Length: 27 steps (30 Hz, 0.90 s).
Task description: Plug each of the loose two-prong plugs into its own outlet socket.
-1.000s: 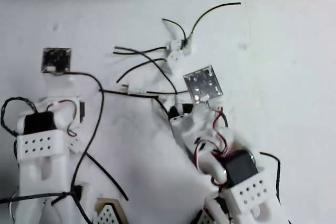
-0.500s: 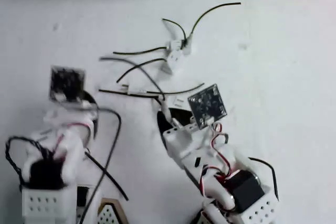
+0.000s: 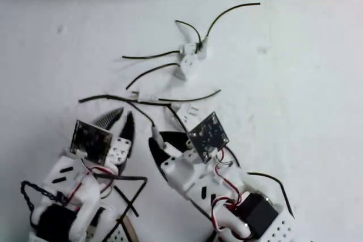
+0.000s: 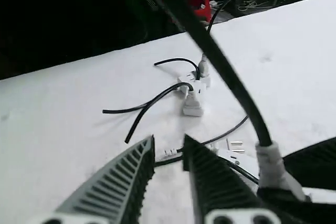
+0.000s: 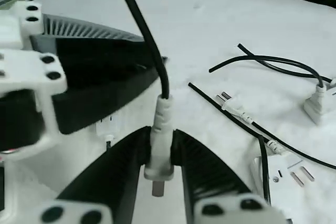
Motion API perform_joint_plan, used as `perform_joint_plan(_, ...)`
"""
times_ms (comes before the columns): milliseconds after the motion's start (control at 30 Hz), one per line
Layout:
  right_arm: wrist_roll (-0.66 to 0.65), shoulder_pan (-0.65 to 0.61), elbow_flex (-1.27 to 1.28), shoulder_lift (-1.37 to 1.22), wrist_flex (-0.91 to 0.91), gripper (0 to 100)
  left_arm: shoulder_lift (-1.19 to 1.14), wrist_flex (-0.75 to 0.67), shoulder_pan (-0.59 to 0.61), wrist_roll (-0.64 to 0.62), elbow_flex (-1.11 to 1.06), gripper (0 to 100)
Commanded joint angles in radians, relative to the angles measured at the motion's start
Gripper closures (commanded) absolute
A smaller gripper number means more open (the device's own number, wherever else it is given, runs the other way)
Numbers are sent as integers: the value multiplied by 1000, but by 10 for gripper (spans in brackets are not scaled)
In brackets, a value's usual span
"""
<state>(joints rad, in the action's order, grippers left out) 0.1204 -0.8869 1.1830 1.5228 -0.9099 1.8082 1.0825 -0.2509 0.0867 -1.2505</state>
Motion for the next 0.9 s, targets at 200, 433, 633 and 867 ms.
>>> perform_joint_plan(200,2,-107,37,12,22,982,10,66,-65,-72,-8,740)
perform_joint_plan(433,0,-107,46,10,19,982,12,160,-148,-20,55,740)
perform_joint_plan(633,-26,-105,69,10,22,982,12,186,-142,-20,81,740)
perform_joint_plan(867,-37,48,66,10,18,982,10,146,22,-28,81,740)
